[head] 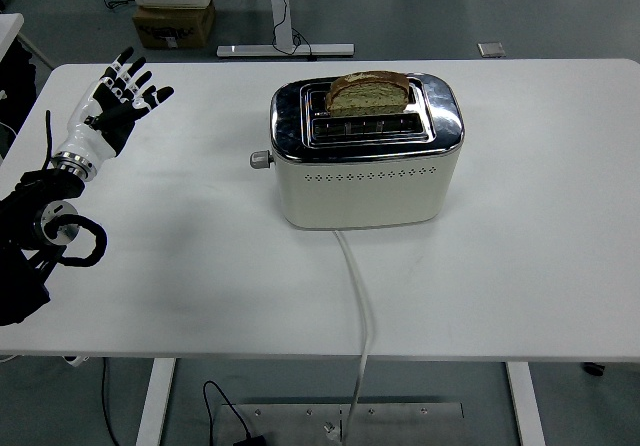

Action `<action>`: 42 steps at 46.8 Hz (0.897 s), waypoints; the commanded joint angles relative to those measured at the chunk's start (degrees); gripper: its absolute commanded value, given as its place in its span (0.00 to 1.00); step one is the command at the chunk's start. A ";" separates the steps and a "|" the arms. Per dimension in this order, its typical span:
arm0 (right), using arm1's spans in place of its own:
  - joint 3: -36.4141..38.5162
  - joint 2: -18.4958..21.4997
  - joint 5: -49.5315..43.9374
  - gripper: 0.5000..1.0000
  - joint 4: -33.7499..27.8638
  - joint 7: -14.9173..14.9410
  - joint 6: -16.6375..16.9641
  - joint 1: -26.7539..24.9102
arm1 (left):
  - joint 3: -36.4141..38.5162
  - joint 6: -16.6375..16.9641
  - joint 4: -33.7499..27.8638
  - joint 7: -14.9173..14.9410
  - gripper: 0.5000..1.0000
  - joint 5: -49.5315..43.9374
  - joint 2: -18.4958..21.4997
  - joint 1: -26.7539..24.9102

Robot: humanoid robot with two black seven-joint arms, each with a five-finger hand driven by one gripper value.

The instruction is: Press down toaster

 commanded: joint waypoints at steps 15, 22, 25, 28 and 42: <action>0.00 0.00 0.00 1.00 0.02 0.00 -0.07 0.00 | 0.14 -3.96 -2.71 -0.11 1.00 5.81 2.90 0.00; 0.00 0.00 0.00 1.00 0.02 0.00 0.02 0.00 | 0.23 -4.05 -3.50 -0.11 1.00 10.64 3.17 0.08; 0.00 0.00 0.00 1.00 0.02 0.00 0.02 0.00 | 0.23 -3.96 -4.03 -0.02 1.00 12.40 3.95 0.08; 0.00 0.00 0.00 1.00 0.02 0.00 -0.07 0.00 | 0.23 -3.96 -4.91 -0.02 1.00 13.28 5.27 0.00; 0.00 0.00 0.00 1.00 0.02 0.00 0.01 0.00 | 0.32 -3.96 -8.51 -0.02 1.00 18.55 7.74 0.00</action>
